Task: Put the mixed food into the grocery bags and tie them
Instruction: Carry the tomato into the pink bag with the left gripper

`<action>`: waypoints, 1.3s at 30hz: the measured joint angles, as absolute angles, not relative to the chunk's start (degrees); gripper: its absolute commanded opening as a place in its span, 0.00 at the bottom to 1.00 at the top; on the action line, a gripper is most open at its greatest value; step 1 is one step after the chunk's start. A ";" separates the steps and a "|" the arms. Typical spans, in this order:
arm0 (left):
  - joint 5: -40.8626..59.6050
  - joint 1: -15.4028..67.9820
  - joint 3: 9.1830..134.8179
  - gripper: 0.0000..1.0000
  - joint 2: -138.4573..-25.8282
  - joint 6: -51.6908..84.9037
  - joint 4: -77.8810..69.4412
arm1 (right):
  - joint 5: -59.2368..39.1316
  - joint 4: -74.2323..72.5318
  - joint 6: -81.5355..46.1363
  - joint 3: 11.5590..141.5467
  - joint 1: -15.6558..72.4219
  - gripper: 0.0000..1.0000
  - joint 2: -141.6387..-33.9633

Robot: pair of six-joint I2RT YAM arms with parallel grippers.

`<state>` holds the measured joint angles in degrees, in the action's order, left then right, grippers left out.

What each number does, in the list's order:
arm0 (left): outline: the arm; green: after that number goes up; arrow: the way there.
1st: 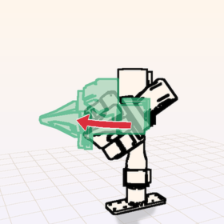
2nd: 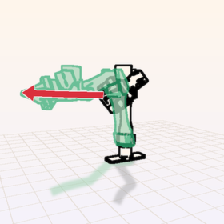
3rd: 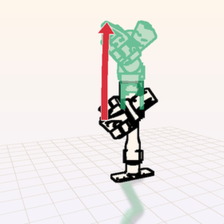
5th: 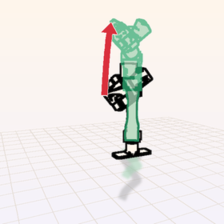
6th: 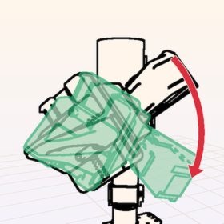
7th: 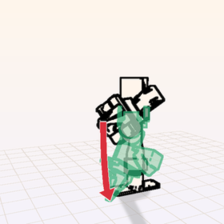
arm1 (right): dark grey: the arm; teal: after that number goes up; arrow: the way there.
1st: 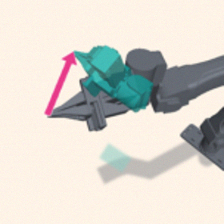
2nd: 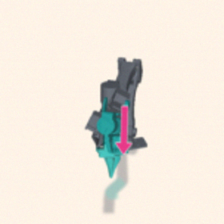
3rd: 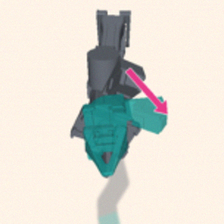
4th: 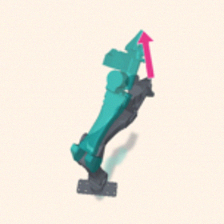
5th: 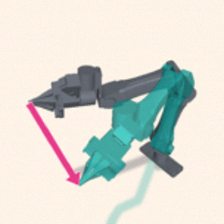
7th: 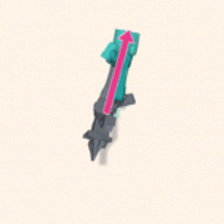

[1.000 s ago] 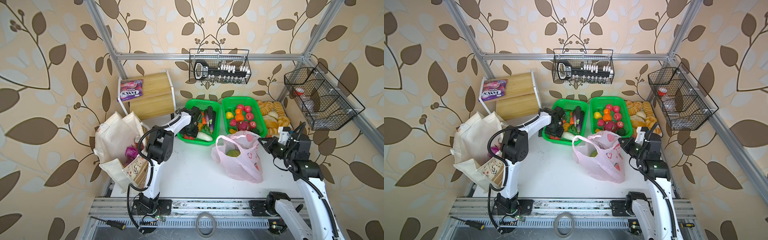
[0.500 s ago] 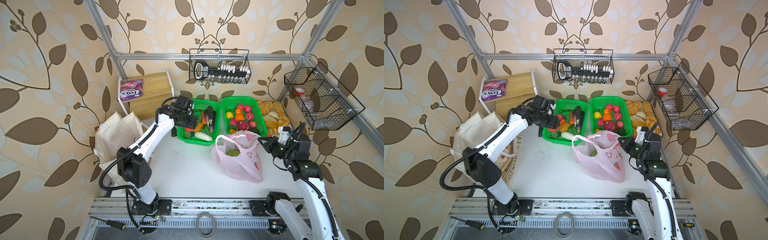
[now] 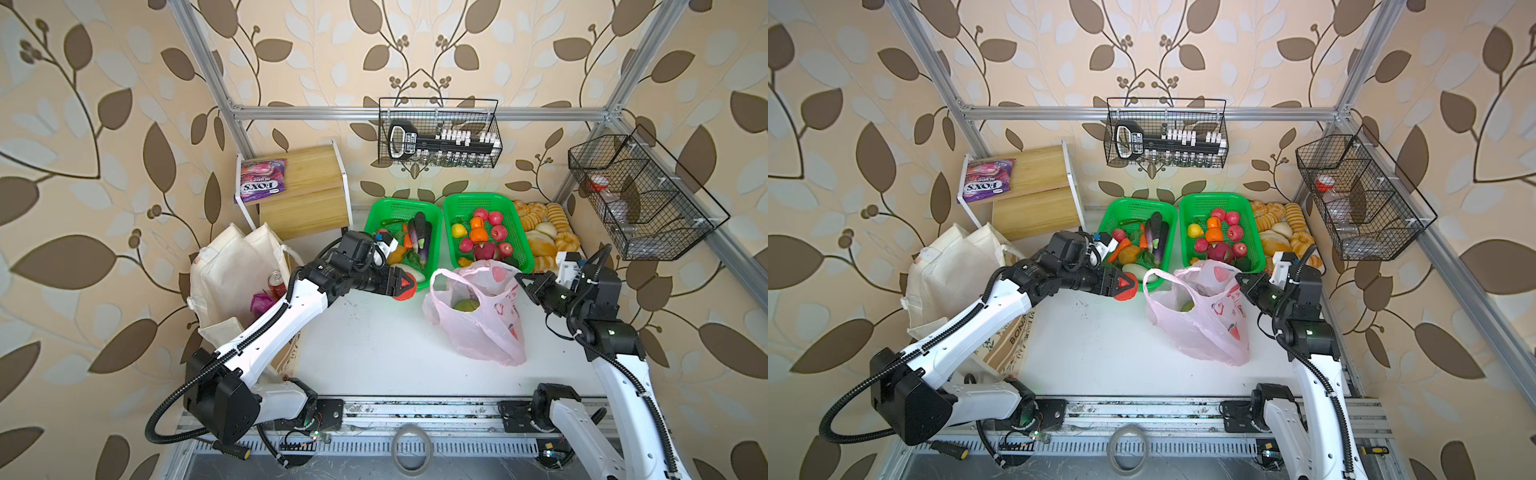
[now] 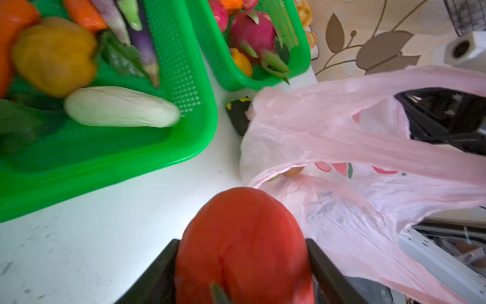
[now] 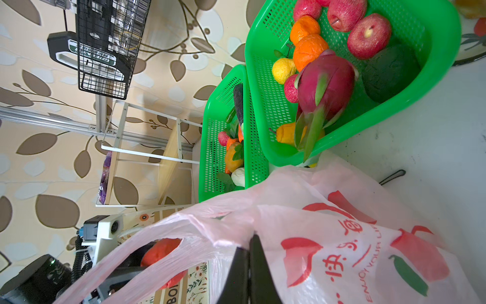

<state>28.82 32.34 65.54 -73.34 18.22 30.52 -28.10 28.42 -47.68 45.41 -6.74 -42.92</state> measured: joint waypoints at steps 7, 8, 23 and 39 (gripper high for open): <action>31.40 39.90 68.55 0.47 -78.24 18.41 26.70 | -28.12 27.94 -48.23 45.32 -6.11 0.00 -43.35; 31.62 40.86 69.82 0.47 -79.72 18.35 26.65 | -28.12 27.94 -48.23 45.32 -6.09 0.00 -43.35; 32.32 47.20 74.04 0.58 -86.08 22.37 13.63 | -27.51 27.66 -48.82 44.45 -5.67 0.00 -43.20; 31.14 47.22 80.88 0.99 -96.31 21.98 13.80 | -22.46 29.34 -49.25 44.45 -8.45 0.00 -40.14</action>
